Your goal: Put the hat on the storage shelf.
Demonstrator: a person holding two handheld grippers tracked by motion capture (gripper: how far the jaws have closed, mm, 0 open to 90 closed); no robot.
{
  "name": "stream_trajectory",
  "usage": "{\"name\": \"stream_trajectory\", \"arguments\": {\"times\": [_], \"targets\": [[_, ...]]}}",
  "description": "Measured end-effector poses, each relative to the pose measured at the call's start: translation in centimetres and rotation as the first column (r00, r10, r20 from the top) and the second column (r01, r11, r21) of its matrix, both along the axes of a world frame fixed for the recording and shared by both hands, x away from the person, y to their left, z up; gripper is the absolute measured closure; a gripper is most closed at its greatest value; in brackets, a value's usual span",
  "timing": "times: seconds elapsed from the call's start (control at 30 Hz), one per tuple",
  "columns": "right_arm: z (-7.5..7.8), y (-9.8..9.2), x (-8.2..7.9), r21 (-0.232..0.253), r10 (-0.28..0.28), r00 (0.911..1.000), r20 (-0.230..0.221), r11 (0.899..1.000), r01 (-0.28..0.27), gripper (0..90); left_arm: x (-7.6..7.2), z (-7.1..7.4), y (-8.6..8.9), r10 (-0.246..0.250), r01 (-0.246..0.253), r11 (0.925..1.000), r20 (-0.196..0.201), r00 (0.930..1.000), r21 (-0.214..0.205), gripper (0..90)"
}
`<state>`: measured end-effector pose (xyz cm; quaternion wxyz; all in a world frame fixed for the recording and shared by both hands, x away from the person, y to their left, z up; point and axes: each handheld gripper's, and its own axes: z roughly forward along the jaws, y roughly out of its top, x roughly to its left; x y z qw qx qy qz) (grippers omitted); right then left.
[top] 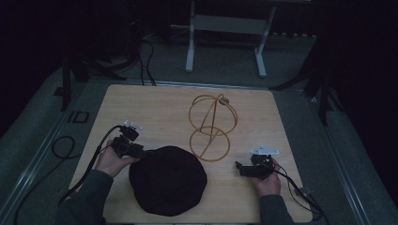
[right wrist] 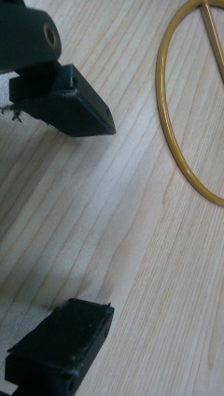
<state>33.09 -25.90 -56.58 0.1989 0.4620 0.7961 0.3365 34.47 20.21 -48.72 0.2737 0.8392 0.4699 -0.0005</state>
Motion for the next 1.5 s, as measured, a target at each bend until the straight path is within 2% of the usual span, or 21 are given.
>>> {"name": "stream_trajectory", "arguments": {"times": [0.1, 0.27, 0.37, 0.43, 0.53, 0.63, 0.73, 0.77, 0.83, 0.97, 1.03, 1.3, 1.5], "targets": [[0.0, 0.0, 0.0, 0.0, 0.0, 1.0, 0.0, 1.0, 0.0, 11.5, -0.1, -0.6, -0.7, -0.007, 0.007, 0.9991, 0.001, 1.0, 0.042, 38.0], [0.0, 0.0, 0.0, -0.001, 0.0, 1.0, 0.0, 1.0, 0.0, 11.5, -0.1, -1.7, -1.6, -0.007, 0.007, 0.9965, 0.001, 1.0, 0.083, 37.5], [0.0, 0.0, 0.0, -0.001, 0.0, 1.0, 0.0, 1.0, 0.0, 11.5, -0.3, -1.8, -2.0, 0.008, -0.009, 0.9947, 0.011, 0.9999, 0.102, 37.8], [0.0, 0.0, 0.0, 0.0, 0.0, 1.0, 0.0, 1.0, 0.0, 11.5, -0.4, -1.7, -2.3, 0.028, -0.03, 0.9919, 0.015, 0.9995, 0.123, 39.7], [0.0, 0.0, 0.0, 0.0, 0.0, 1.0, 0.0, 1.0, 0.0, 11.5, -0.8, -1.6, -3.1, 0.035, -0.041, 0.9824, 0.037, 0.9987, 0.182, 42.9], [0.0, 0.0, 0.0, 0.0, 0.0, 1.0, 0.0, 1.0, 0.0, 11.5, -1.1, -1.2, -3.7, 0.02, -0.032, 0.9748, 0.054, 0.9983, 0.221, 55.2], [0.0, 0.0, 0.0, -0.001, 0.0, 1.0, 0.0, 1.0, 0.0, 11.5, -1.3, -0.8, -4.1, 0.008, -0.02, 0.9726, 0.054, 0.9985, 0.232, 71.1], [0.0, 0.0, 0.0, 0.0, 0.0, 1.0, 0.0, 1.0, 0.0, 11.5, -1.2, -0.8, -4.2, 0.007, -0.019, 0.9705, 0.049, 0.9988, 0.24, 73.0], [0.0, 0.0, 0.0, -0.001, 0.0, 1.0, 0.0, 1.0, 0.0, 11.5, -1.0, -0.7, -4.0, 0.007, -0.014, 0.9736, 0.035, 0.9994, 0.228, 74.5], [0.0, 0.0, 0.0, 0.0, 0.0, 1.0, -0.001, 1.0, 0.0, 11.5, -0.7, -0.7, -3.1, 0.022, -0.021, 0.9878, 0.001, 0.9998, 0.154, 76.4], [0.0, 0.0, 0.0, 0.0, 0.0, 1.0, 0.0, 1.0, 0.0, 11.5, -0.5, -0.7, -2.6, 0.026, -0.024, 0.9909, -0.014, 0.9996, 0.132, 76.9], [0.0, 0.0, 0.0, 0.0, 0.0, 1.0, 0.0, 1.0, 0.0, 11.5, 0.2, -0.2, -1.5, 0.024, -0.021, 0.9989, -0.053, 0.9983, 0.042, 77.8], [0.0, 0.0, 0.0, -0.001, 0.0, 1.0, 0.0, 1.0, 0.0, 11.5, 0.6, 0.6, -0.6, 0.035, -0.036, 0.9993, -0.056, 0.9978, -0.014, 77.9]]}}
